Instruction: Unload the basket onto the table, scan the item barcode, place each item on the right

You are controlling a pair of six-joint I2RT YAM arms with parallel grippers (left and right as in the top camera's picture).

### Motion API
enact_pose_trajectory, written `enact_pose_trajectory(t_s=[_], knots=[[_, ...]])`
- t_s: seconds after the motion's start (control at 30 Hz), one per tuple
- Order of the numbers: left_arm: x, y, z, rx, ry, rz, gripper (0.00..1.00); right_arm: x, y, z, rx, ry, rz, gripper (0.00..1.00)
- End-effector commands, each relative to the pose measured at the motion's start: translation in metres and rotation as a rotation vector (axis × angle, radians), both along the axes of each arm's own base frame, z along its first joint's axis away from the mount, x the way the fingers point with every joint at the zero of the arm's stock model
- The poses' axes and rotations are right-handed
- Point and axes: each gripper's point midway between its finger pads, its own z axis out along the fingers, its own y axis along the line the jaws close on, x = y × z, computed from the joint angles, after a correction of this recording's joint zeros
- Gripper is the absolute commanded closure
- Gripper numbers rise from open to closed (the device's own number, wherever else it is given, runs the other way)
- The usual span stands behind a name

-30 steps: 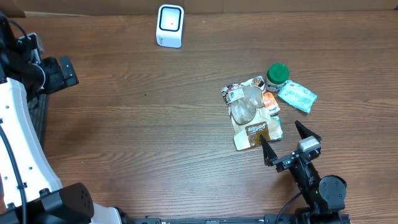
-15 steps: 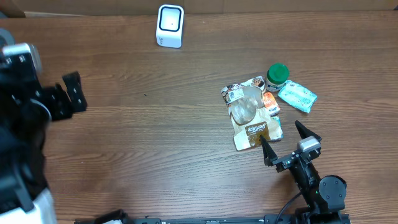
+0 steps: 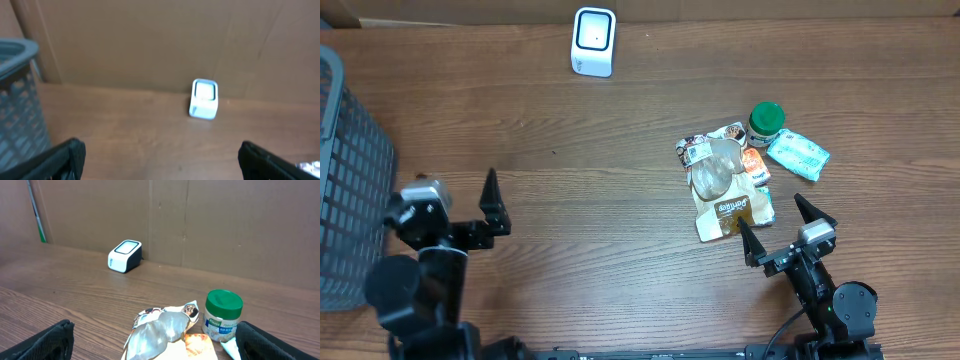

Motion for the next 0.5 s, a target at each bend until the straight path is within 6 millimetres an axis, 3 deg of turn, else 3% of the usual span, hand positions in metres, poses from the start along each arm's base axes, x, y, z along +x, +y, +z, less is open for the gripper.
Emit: enact_pose_trajectory(t_s=[0.0, 0.2, 0.47], knots=[[0.002, -0.009, -0.026, -0.036, -0.015, -0.054, 0.00, 0.000, 0.000, -0.001, 0.001, -0.006, 0.002, 0.00], [0.010, -0.019, -0.049, -0.013, -0.110, -0.128, 0.00, 0.000, 0.000, -0.001, 0.001, -0.006, 0.003, 0.00], [0.000, -0.010, -0.076, -0.004, -0.146, -0.055, 0.00, 0.000, 0.000, -0.001, 0.001, -0.006, 0.002, 0.00]])
